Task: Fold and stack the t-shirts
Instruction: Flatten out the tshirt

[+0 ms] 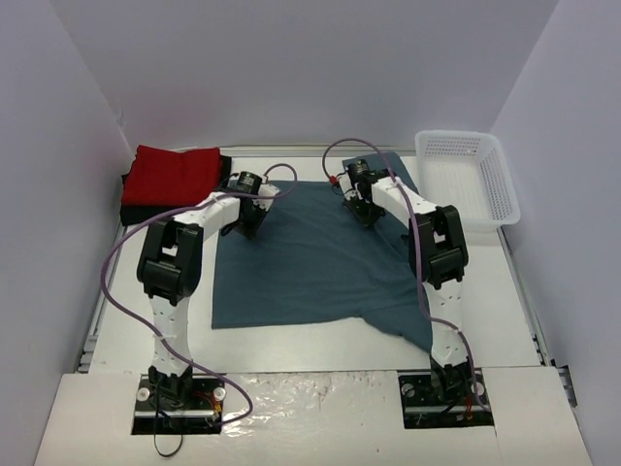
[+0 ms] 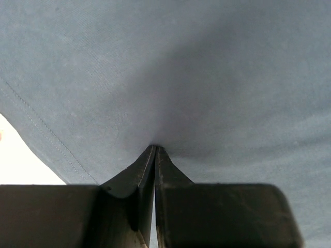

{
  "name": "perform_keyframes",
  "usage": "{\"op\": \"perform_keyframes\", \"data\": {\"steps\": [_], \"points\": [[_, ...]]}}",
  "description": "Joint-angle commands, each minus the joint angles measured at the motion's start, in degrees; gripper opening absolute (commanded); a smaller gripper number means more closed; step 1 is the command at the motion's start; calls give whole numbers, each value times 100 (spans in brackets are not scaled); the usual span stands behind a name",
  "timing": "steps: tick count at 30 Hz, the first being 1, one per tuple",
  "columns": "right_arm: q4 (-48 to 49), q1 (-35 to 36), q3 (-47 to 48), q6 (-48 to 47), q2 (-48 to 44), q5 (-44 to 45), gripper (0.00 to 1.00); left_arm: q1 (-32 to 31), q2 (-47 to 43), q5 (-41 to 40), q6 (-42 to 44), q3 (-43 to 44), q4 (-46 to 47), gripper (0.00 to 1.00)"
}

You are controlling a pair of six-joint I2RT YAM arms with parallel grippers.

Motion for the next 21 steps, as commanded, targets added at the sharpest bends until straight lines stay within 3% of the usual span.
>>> {"op": "perform_keyframes", "data": {"steps": [1,14,21], "points": [[-197,49,416,30,435,41,0,285,292,98,-87,77,-434,2],[-496,40,2384,-181,1622,261,0,488,749,-200,195,1176,-654,2],[-522,58,2651,-216,1545,287,4,488,750,-350,256,1713,-865,2]]}}
